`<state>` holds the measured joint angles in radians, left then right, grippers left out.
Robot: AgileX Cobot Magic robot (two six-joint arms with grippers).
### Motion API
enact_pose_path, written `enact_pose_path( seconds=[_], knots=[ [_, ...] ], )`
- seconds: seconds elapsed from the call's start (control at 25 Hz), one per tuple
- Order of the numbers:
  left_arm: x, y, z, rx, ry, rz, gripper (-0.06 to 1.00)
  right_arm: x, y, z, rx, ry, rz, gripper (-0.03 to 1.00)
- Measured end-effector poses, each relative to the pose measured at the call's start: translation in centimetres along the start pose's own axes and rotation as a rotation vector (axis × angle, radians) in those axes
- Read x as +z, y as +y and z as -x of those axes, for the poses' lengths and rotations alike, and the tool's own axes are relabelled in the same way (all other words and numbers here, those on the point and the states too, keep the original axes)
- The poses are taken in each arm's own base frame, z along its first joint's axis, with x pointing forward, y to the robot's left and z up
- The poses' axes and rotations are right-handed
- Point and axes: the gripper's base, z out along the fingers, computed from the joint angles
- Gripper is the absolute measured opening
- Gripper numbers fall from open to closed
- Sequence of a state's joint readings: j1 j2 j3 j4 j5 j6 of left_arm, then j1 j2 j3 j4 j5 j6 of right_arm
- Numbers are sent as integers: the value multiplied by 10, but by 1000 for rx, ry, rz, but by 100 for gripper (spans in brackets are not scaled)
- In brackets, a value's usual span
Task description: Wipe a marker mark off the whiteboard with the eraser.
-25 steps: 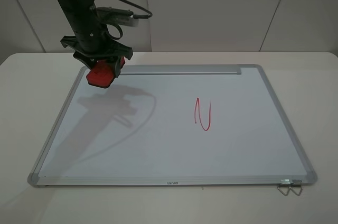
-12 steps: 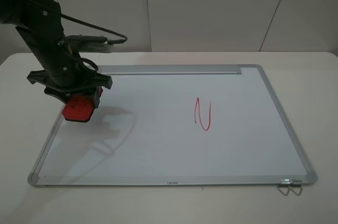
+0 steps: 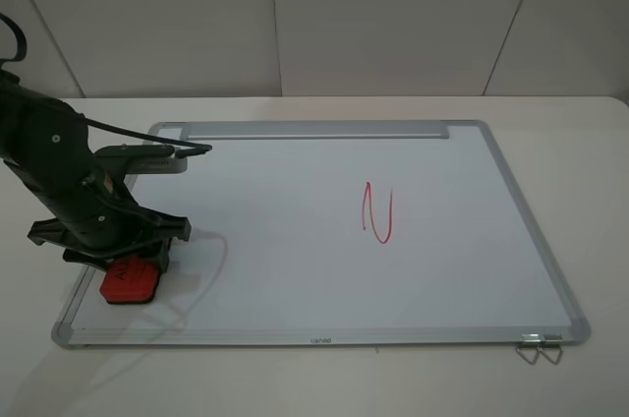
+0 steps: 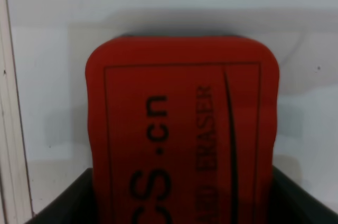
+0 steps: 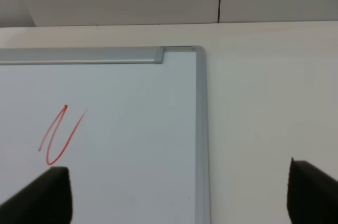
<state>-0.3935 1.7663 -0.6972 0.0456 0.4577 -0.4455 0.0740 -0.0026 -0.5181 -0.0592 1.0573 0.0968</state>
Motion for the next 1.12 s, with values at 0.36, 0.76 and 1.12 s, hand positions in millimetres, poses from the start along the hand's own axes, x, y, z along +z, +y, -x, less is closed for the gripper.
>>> enact_pose_path(
  seconds=[0.36,0.76,1.12],
  knots=[
    [-1,-1,1,6,-19,-9,75,0,0,0,0,0,0,72],
    [-83,7,2,83,-274,-93,77,0,0,0,0,0,0,72],
    [-200,39,-58,165,-620,-152,77,0,0,0,0,0,0,72]
  ],
)
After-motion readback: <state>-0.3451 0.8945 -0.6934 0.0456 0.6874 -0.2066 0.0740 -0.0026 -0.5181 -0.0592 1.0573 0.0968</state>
